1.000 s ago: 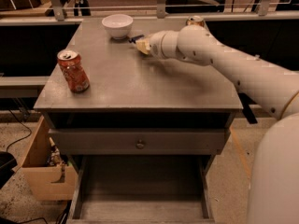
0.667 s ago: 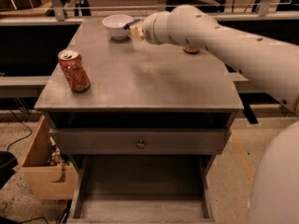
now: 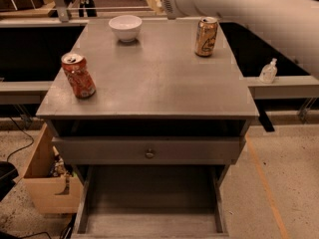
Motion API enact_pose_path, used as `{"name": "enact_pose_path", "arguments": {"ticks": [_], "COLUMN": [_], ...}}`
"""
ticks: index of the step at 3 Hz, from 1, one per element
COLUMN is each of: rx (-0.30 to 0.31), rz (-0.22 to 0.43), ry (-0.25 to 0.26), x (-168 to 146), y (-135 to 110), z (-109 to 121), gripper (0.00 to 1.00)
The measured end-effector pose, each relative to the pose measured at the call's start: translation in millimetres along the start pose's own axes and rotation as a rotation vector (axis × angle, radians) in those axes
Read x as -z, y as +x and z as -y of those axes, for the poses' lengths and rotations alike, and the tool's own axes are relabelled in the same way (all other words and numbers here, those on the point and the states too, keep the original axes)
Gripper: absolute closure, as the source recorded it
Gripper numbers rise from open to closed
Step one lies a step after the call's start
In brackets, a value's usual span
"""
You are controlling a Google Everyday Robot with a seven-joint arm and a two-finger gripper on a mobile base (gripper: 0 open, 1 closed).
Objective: Place rxbar blueberry into middle drawer
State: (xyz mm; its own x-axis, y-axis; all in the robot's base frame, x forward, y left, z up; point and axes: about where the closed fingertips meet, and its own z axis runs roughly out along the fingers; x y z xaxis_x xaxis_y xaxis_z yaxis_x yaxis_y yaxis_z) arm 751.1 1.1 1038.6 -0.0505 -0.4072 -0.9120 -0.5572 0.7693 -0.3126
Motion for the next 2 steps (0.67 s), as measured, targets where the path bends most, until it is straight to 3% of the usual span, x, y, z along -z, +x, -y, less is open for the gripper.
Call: {"name": "enact_pose_path", "arguments": {"ticks": [1,2], "rx": [-0.010,-0.015], "rz": [0.020,0.011], "ry": [-0.037,-0.067], "x": [42,96], "y": [-5,11], "z": [1,6], "gripper": [1.00,1.00]}}
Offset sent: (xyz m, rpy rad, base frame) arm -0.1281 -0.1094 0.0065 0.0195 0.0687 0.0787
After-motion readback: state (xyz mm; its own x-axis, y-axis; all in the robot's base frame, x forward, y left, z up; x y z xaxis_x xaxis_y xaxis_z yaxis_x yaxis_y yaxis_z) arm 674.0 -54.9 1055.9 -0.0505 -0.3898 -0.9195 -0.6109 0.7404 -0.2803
